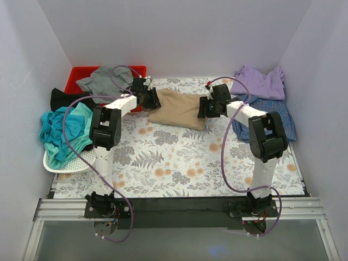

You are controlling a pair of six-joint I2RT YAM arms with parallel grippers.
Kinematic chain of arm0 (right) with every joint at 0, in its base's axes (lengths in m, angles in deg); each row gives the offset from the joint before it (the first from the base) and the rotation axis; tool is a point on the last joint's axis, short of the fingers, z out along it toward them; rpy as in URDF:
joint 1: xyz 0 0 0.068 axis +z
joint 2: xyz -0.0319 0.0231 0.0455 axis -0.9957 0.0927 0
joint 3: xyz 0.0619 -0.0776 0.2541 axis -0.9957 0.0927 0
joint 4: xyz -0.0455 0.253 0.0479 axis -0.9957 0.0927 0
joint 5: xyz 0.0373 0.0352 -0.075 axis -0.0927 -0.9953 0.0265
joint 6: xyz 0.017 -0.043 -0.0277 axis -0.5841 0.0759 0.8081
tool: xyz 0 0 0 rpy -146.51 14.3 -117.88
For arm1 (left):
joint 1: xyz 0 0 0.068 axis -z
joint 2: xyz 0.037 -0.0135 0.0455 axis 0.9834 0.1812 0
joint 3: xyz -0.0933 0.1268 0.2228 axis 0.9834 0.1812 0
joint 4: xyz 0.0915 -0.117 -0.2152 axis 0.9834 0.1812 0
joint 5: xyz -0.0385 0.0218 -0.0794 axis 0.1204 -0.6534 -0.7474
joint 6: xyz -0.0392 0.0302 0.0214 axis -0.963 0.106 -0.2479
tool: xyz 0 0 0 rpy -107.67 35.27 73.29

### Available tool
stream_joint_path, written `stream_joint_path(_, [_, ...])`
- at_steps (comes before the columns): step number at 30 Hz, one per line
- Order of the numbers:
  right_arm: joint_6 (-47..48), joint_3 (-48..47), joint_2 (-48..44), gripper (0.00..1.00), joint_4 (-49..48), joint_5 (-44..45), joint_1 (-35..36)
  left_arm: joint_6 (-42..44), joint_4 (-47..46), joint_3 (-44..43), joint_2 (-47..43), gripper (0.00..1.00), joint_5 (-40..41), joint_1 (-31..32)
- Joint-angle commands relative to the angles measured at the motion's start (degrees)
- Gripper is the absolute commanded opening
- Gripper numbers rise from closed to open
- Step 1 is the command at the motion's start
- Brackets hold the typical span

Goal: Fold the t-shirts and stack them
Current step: Fold the tshirt

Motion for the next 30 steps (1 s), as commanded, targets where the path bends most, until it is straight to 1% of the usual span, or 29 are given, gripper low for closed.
stream_joint_path(1, [-1.1, 3.4, -5.1, 0.65, -1.3, 1.6, -0.2, 0.9, 0.1, 3.6, -3.2, 0.3, 4.7, -1.0])
stream_joint_path(2, [-1.4, 3.7, -5.1, 0.69, -1.7, 0.8, -0.7, 1.2, 0.1, 3.6, -3.0, 0.3, 4.6, -1.0])
stream_joint_path(4, [-2.2, 3.8, -3.9, 0.7, -2.5, 0.2, -1.9, 1.4, 0.1, 3.6, -2.8, 0.3, 4.7, -1.0])
stream_joint_path(9, [-3.7, 2.5, 1.2, 0.72, -6.7, -4.9, -5.0, 1.8, 0.1, 4.8, -2.7, 0.29, 5.1, -1.1])
stream_joint_path(14, [-3.7, -2.0, 5.5, 0.75, -8.5, -7.0, -7.0, 1.0, 0.2, 7.8, -3.7, 0.29, 3.6, -1.2])
stream_joint_path(16, [-3.7, -4.5, 7.4, 0.77, -8.7, -8.0, -7.6, 0.1, -0.1, 9.5, -4.7, 0.29, 1.4, -1.2])
stream_joint_path(19, [-3.7, -8.1, 10.3, 0.77, -9.3, -10.2, -7.8, -1.4, -1.4, 12.3, -6.0, 0.29, -1.2, -1.2])
stream_joint_path(21, [-4.5, -10.1, 12.6, 0.77, -9.5, -13.6, -7.9, -1.9, -1.5, 13.1, -6.4, 0.29, -2.2, -1.2])
stream_joint_path(22, [-5.0, -11.2, 13.1, 0.81, -9.5, -14.5, -7.7, -2.2, -1.8, 13.5, -6.9, 0.29, -2.5, -1.2])
stream_joint_path(25, [-5.9, -11.7, 14.2, 0.85, -9.5, -17.5, -6.9, -3.6, -1.4, 14.1, -7.2, 0.31, -2.2, -1.2])
stream_joint_path(26, [-5.6, -11.0, 14.0, 0.85, -9.5, -16.9, -6.5, -3.9, -1.1, 13.9, -7.0, 0.32, -2.6, -1.2])
stream_joint_path(27, [-5.2, -10.8, 13.8, 0.85, -9.4, -16.8, -6.4, -3.8, -0.6, 13.5, -6.8, 0.68, -3.1, -1.2])
stream_joint_path(30, [-4.7, -9.4, 13.6, 0.85, -9.4, -17.8, -5.6, -4.5, 0.2, 12.8, -6.5, 0.77, -2.9, -1.2])
